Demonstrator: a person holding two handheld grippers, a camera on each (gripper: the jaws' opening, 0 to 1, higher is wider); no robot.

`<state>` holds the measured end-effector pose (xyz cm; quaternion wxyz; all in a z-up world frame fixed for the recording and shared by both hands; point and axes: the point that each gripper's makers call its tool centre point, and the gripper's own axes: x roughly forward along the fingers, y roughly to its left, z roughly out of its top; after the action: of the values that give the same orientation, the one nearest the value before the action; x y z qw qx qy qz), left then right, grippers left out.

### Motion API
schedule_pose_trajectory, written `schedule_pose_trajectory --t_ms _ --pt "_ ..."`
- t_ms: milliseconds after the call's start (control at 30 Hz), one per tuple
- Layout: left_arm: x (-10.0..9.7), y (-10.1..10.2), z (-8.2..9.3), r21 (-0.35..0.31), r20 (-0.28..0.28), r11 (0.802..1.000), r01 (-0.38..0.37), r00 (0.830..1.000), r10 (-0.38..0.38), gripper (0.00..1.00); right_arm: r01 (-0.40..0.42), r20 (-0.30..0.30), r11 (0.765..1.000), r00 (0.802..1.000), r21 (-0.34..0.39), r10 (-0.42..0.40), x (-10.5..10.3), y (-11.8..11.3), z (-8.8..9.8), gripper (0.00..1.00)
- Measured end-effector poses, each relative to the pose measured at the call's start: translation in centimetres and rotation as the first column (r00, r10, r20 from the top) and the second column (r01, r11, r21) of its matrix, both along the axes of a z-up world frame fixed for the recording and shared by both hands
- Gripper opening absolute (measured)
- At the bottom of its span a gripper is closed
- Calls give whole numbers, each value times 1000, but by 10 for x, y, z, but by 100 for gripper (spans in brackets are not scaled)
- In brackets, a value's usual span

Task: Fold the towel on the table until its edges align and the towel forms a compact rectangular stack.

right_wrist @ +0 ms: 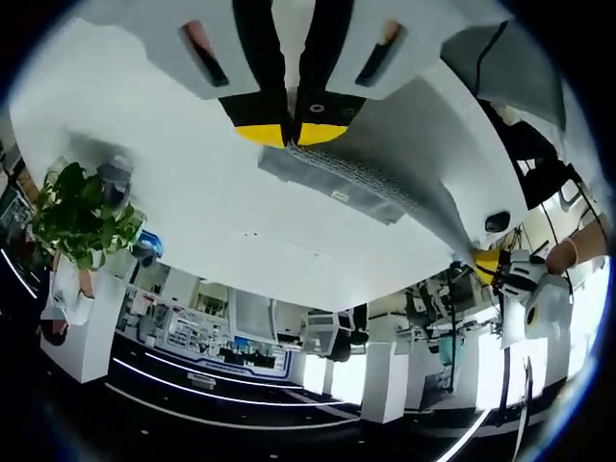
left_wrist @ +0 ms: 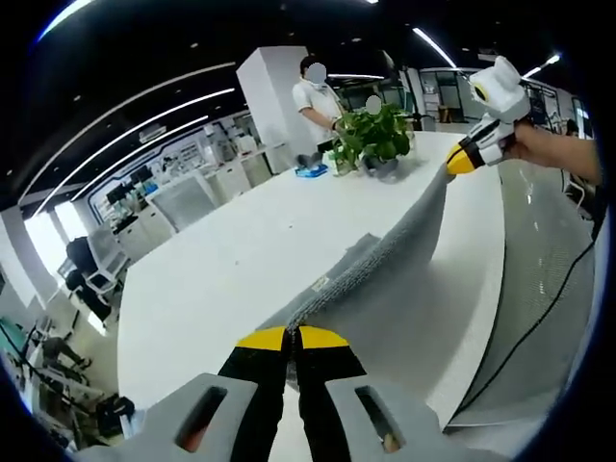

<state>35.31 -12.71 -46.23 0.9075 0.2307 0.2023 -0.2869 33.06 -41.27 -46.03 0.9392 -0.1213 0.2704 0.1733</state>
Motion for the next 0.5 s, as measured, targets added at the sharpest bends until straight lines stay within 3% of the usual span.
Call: schedule_pose_trajectory --t_ms 500 --pt "26 0 -20 10 -38 999 -30 999 31 3 2 -22 1000 1000 2 -2 30 0 -14 0"
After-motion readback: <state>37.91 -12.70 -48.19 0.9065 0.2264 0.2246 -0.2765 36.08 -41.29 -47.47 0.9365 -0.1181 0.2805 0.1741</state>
